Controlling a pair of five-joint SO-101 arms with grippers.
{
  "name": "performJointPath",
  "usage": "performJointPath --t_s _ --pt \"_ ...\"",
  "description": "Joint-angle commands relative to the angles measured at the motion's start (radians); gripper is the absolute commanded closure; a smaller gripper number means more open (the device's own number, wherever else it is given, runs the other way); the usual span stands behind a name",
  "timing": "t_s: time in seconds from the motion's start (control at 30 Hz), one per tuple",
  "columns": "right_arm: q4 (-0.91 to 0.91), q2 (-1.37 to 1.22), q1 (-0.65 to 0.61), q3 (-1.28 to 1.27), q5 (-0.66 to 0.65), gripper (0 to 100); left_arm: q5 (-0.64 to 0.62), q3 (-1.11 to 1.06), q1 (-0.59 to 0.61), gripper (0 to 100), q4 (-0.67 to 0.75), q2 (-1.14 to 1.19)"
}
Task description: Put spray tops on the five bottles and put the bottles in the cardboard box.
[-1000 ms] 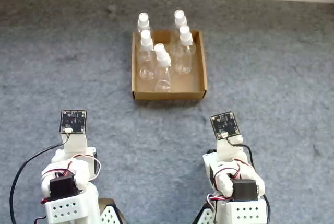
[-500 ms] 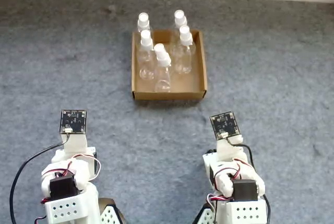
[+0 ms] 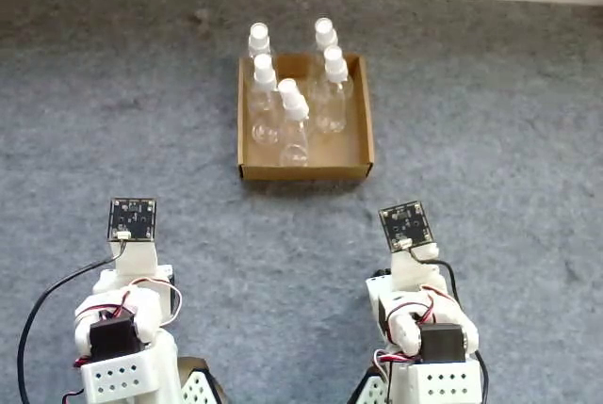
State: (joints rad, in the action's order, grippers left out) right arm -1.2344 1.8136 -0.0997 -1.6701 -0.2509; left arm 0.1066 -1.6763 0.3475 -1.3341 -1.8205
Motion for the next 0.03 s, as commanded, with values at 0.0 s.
performJointPath --t_s 0.0 --pt "-0.004 0.001 0.007 -0.16 -0.009 99.5 0.003 -0.019 0.008 99 -0.005 -0.005"
